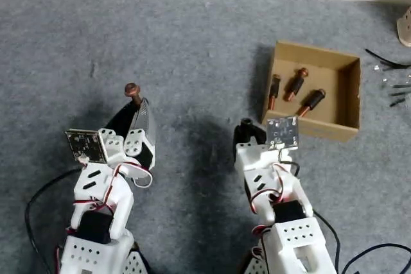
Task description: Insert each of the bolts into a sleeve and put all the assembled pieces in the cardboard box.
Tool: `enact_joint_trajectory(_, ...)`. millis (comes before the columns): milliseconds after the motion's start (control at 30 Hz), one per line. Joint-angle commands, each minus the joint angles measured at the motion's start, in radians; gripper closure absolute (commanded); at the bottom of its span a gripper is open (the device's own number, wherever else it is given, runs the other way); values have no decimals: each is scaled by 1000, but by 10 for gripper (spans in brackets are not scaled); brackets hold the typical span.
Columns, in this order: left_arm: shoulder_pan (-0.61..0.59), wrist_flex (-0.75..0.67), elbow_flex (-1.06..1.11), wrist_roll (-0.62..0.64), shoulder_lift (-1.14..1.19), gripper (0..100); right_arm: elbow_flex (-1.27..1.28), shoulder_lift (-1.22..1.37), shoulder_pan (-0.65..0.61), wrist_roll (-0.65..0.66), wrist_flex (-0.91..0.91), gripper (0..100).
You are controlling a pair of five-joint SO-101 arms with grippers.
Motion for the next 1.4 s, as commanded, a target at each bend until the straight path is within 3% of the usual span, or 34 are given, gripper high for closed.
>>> enact_joint_trajectory(0, 8, -23, 21, -6, -24, 995, -7, -41, 13, 3, -33, 993)
enact_joint_trajectory(300, 10, -23, 21, -6, -22, 995, 183, -532, 33, 3, -13, 993)
enact_joint_trajectory(367, 10, -23, 21, -6, -22, 995, 217, -625, 28, 3, 108, 993)
enact_joint_trajectory(733, 10, -31, 19, -6, -27, 993, 214, -624, -160, 6, 151, 993)
enact_joint_trajectory(1033, 12, -155, 19, 9, -27, 992, 214, -615, -289, 11, 203, 993)
enact_joint_trajectory(1233, 10, -273, 18, 331, -27, 992, 213, -615, -297, 12, 209, 993)
enact_joint_trajectory(1367, 10, -281, 16, 377, -28, 992, 211, -615, -300, 84, 223, 993)
